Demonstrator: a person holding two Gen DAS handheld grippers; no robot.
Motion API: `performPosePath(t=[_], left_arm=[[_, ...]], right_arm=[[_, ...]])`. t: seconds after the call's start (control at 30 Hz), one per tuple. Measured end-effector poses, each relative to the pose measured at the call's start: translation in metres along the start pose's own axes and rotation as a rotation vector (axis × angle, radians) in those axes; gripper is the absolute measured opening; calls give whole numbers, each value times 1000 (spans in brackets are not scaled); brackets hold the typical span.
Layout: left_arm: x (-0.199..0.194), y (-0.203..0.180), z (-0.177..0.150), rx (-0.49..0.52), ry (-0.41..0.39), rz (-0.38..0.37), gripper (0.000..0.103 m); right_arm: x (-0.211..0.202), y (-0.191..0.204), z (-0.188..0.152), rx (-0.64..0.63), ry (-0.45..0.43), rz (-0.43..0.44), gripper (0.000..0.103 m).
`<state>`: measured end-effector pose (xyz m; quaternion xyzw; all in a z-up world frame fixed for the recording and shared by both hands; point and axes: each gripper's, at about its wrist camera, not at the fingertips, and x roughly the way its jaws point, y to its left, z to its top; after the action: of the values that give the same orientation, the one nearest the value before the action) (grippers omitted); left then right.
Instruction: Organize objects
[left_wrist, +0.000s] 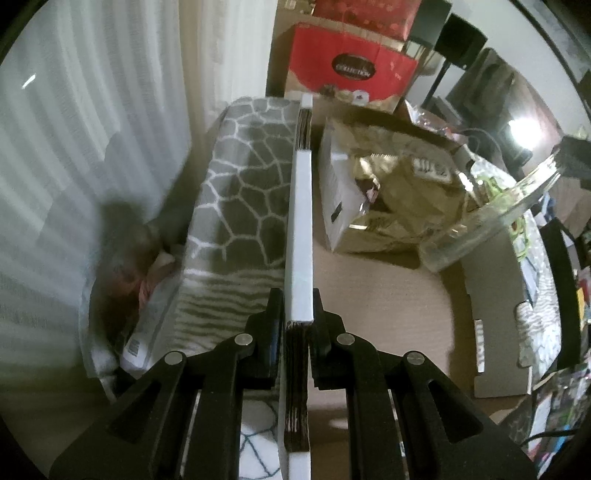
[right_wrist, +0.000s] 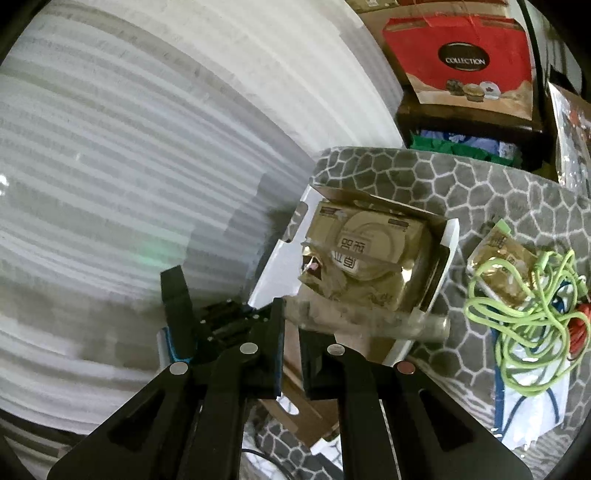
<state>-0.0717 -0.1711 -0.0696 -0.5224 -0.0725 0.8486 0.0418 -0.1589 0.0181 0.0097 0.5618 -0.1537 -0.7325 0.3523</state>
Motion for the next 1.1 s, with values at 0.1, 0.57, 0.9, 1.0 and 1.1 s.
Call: performPosePath(t=[0.1, 0.57, 0.9, 1.0, 1.1], left_arm=[[-11, -1, 6, 7, -25, -2, 12], [3, -32, 75, 106, 16, -31, 11], [26, -60, 83, 209, 51, 92, 10], [26, -61, 85, 209, 41, 110, 4], [25, -66, 85, 238, 27, 160, 2]], right_arm=[[2, 0, -1, -12, 10, -12, 6], [12, -6, -1, -16, 2, 15, 6], [7, -6, -4, -23, -9, 9, 6], [5, -6, -6, -24, -10, 9, 6], [4, -5, -6, -33, -5, 8, 6]])
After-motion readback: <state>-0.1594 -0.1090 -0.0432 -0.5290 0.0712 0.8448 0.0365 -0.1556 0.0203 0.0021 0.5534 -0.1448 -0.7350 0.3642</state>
